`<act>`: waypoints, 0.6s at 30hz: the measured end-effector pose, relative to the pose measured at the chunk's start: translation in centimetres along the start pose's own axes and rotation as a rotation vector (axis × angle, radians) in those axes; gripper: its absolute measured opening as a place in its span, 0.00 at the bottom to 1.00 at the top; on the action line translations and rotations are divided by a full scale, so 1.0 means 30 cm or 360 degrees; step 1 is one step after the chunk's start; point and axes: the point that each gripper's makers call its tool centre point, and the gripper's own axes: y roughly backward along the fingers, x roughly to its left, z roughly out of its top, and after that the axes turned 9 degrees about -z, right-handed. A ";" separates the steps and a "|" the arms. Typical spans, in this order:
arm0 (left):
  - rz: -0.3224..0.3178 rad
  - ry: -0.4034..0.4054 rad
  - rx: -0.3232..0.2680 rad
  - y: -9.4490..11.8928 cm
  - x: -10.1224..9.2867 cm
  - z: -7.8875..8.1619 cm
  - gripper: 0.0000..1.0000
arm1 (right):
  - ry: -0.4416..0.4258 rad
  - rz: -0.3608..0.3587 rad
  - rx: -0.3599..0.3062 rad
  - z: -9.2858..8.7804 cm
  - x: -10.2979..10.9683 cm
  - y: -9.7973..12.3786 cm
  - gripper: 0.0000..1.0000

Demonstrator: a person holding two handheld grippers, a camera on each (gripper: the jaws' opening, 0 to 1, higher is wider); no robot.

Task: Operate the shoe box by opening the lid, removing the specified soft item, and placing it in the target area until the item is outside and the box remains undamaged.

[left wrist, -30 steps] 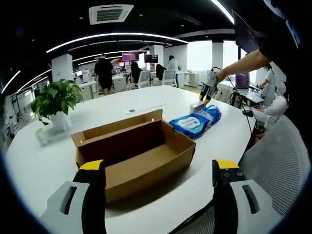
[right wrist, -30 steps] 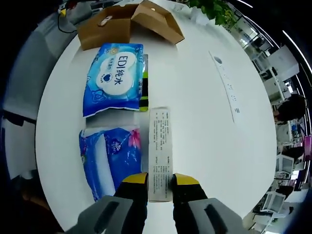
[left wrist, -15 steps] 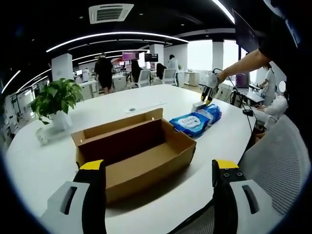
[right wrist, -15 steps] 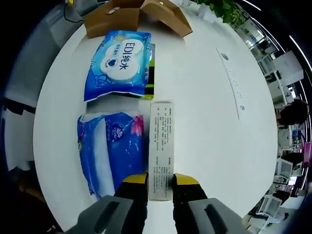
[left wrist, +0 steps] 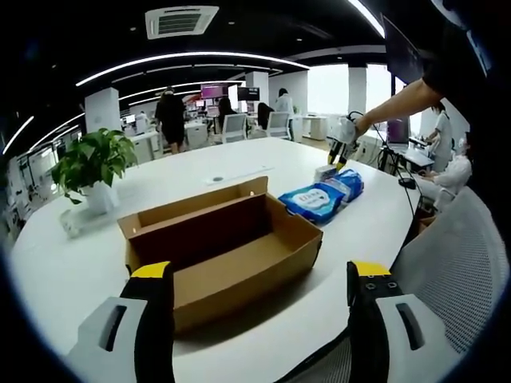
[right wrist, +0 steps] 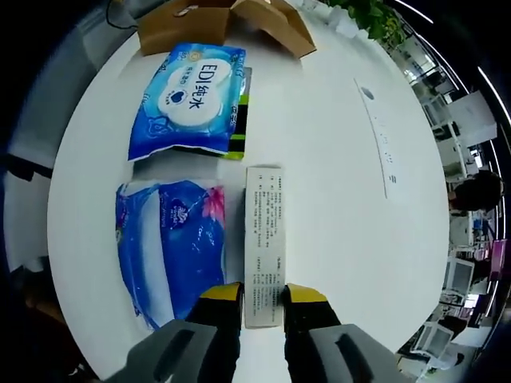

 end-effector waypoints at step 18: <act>-0.0006 -0.0012 0.0015 -0.004 -0.010 0.002 0.92 | 0.0027 -0.0046 0.0007 -0.005 -0.029 -0.013 0.17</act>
